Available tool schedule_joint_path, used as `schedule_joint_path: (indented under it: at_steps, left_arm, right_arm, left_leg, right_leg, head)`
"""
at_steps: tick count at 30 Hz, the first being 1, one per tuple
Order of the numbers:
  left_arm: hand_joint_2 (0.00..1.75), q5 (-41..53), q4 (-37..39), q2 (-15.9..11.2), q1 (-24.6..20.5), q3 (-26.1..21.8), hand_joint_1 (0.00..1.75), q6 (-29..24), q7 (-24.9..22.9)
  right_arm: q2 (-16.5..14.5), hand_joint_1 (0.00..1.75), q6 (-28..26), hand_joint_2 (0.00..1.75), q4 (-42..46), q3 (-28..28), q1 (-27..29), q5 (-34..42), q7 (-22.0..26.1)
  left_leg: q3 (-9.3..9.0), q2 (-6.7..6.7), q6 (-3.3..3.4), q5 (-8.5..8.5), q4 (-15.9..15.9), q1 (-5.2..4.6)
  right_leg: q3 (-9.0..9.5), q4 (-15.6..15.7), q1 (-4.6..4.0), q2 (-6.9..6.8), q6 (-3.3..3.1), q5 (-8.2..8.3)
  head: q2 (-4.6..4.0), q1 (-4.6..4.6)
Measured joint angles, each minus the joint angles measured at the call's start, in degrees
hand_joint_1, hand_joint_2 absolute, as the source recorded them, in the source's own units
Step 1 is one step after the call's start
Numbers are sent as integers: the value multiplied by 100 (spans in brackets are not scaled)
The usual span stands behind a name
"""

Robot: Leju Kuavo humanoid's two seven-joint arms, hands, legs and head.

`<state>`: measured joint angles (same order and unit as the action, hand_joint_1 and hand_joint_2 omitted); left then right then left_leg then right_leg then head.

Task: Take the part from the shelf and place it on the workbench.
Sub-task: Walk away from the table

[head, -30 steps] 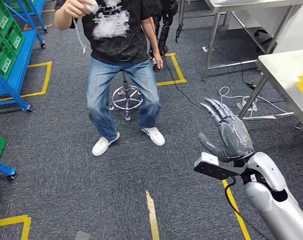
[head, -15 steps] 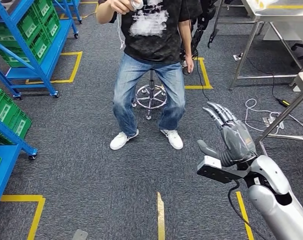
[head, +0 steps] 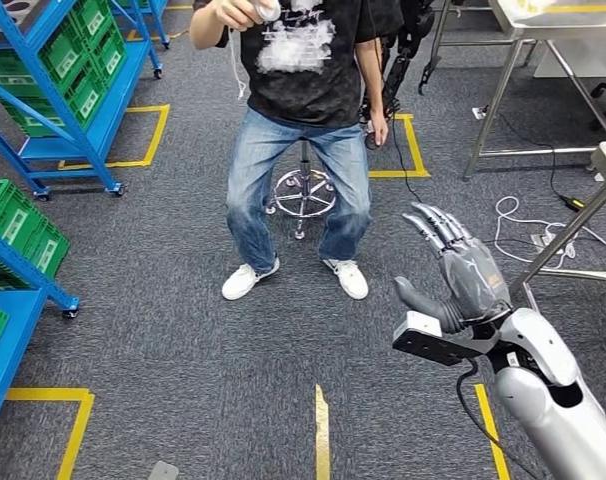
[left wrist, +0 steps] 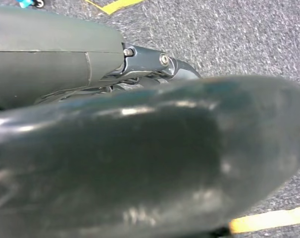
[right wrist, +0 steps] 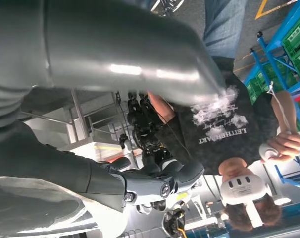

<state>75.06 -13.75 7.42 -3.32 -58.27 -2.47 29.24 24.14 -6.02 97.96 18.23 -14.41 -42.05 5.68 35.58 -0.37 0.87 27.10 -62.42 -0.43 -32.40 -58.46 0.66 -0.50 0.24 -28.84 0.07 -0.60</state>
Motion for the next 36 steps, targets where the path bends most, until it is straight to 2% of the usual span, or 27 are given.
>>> schedule_joint_path:
  at_steps: [2, 4, 6, 8, 9, 10, 11, 12, 14, 15, 16, 17, 18, 20, 21, 22, 24, 25, 26, 27, 28, 30, 31, 32, 36]
  left_arm:
    - [0, 0, 0, -8, -9, 4, 0, 21, 0]
    - [0, 1, 0, -8, -3, 8, 0, 29, 1]
    - [0, 3, 0, -11, 4, 14, 0, 29, 2]
    - [0, 8, -1, -17, -1, 31, 0, 28, 1]
    - [0, 11, -1, -19, -2, 42, 0, 28, 0]
    - [0, 14, -1, -17, 2, 54, 0, 27, -2]
    - [0, 19, 0, -15, 9, 65, 0, 27, -3]
    - [0, 24, 0, -11, 16, 75, 0, 26, -6]
    - [0, 32, 0, -3, 23, 89, 0, 25, -9]
    - [0, 34, 0, -2, 18, 93, 0, 23, -12]
    - [0, 35, 0, -3, 12, 95, 0, 18, -16]
    - [0, 36, 0, -4, 8, 96, 0, 13, -21]
    - [0, 40, 0, -5, 6, 98, 0, 8, -28]
    - [0, 48, 0, -7, 9, 100, 0, -23, -55]
    - [0, 52, 0, -6, 4, 101, 0, -65, -79]
    - [0, 52, 0, -2, -3, 102, 0, -118, -103]
    - [0, 55, 0, 11, -5, 104, 0, -214, -137]
    - [0, 57, 0, 19, 3, 105, 0, -237, -145]
    - [0, 58, 0, 25, 11, 106, 0, -249, -154]
    - [0, 59, 0, 29, 19, 107, 0, -257, -162]
    - [0, 59, 0, 32, 22, 107, 0, -262, -168]
    - [0, 59, 0, 33, 27, 107, 0, -267, -175]
    - [0, 59, 0, 35, 27, 108, 0, -267, -181]
    - [0, 60, 0, 38, 31, 108, 0, -267, -187]
    - [0, 46, -2, 43, 29, 109, 0, -275, -198]
  right_arm:
    - [1, 0, 9, 0, -2, 3, -24, -9, 10]
    - [1, 0, 15, 0, -7, 7, -36, -14, 14]
    - [2, 0, 18, 0, -12, 7, -54, -16, 17]
    - [2, 0, 25, 0, -22, 7, -71, -21, 19]
    - [3, 0, 32, 0, -32, 9, -71, -25, 19]
    - [3, 0, 39, 0, -43, 13, -65, -27, 20]
    - [3, 0, 44, 0, -53, 19, -58, -30, 20]
    - [4, 0, 47, 0, -60, 25, -55, -31, 21]
    - [7, 0, 46, 0, -66, 33, -53, -33, 23]
    - [9, 0, 46, 0, -73, 38, -55, -35, 23]
    - [12, 0, 48, 0, -81, 41, -55, -39, 22]
    - [15, 0, 48, 0, -89, 43, -49, -45, 21]
    - [16, 0, 49, 0, -95, 45, -44, -53, 19]
    - [18, 0, 49, 0, -96, 45, -32, -69, 17]
    - [19, 0, 49, 0, -95, 46, -36, -78, 15]
    - [18, 0, 49, 0, -94, 46, -42, -86, 10]
    - [17, 0, 49, 0, -93, 47, -46, -101, -1]
    - [17, 0, 49, 0, -93, 48, -45, -107, -8]
    - [17, 0, 49, 0, -93, 49, -42, -111, -13]
    - [17, 0, 49, 0, -93, 49, -41, -114, -16]
    - [17, 0, 49, 0, -93, 49, -42, -115, -19]
    - [16, 0, 51, 0, -97, 52, -45, -116, -20]
    - [16, 0, 53, 0, -98, 53, -46, -116, -21]
    - [17, 0, 55, 0, -99, 54, -44, -116, -23]
    - [19, 0, 53, 0, -96, 47, -39, -118, -26]
  left_leg:
    - [-166, 24, 51, -2, 353, -29]
    - [-219, 14, 110, 18, 427, -29]
    - [-308, 1, 179, 29, 464, -9]
    - [-374, -6, 226, 64, 473, -5]
    - [-397, -9, 239, 93, 471, -11]
    - [-429, -13, 242, 127, 471, -16]
    - [-473, -19, 239, 166, 469, -20]
    - [-538, -26, 231, 216, 469, -20]
    - [-692, -38, 200, 340, 471, -14]
    - [-754, -45, 174, 403, 469, -15]
    - [-786, -48, 143, 457, 470, -17]
    - [-812, -49, 111, 496, 471, -21]
    - [-839, -48, 85, 516, 467, -25]
    - [-863, -39, 41, 537, 377, -24]
    - [-795, -36, 17, 542, 201, -20]
    - [-651, -32, -13, 578, -81, -12]
    - [-185, -25, -65, 815, -809, 6]
    - [43, -24, -81, 973, -1077, 16]
    - [210, -24, -87, 1060, -1194, 22]
    - [293, -23, -86, 1008, -1132, 27]
    - [297, -22, -77, 795, -905, 30]
    - [224, -13, -43, 156, -247, 23]
    - [198, -5, -19, -50, 8, 13]
    - [195, 1, 4, -173, 154, 0]
    - [131, -8, 114, -212, 286, -26]
  right_leg:
    - [18, 0, -6, -5, 71, -4]
    - [17, -28, 2, -19, 149, 11]
    - [-74, -236, 7, -9, 193, -80]
    - [-412, -830, 7, 21, 219, -320]
    - [-653, -1195, 7, 31, 235, -437]
    - [-869, -1472, 7, 35, 253, -493]
    - [-1001, -1574, 7, 36, 260, -451]
    - [-1020, -1456, 7, 36, 259, -292]
    - [-802, -778, 8, 38, 244, 196]
    - [-687, -427, 2, 38, 230, 324]
    - [-593, -210, -9, 41, 201, 379]
    - [-549, -110, -20, 44, 158, 359]
    - [-523, -71, -29, 45, 111, 301]
    - [-418, -59, -14, 44, 25, 295]
    - [-351, -48, -5, 38, -5, 274]
    - [-284, -39, 3, 32, -28, 249]
    - [-179, -25, 3, 24, -53, 161]
    - [-127, -25, 3, 26, -58, 113]
    - [-66, -24, 3, 30, -59, 59]
    - [6, -24, 3, 34, -57, 4]
    - [87, -23, 3, 37, -51, -52]
    - [198, -23, -4, 41, -22, -162]
    - [223, -28, -11, 45, 6, -208]
    - [225, -27, -14, 49, 40, -244]
    - [216, -77, 10, 43, 174, -383]
  head:
    - [1, 4]
    - [1, 6]
    - [1, 25]
    - [1, 45]
    - [1, 49]
    - [0, 49]
    - [0, 51]
    - [0, 51]
    - [0, 52]
    - [0, 53]
    - [1, 56]
    - [1, 58]
    - [2, 61]
    - [2, 61]
    - [2, 51]
    - [2, 45]
    - [2, 29]
    - [2, 30]
    - [2, 27]
    - [2, 27]
    - [2, 27]
    - [2, 29]
    - [2, 30]
    - [2, 32]
    - [2, 33]
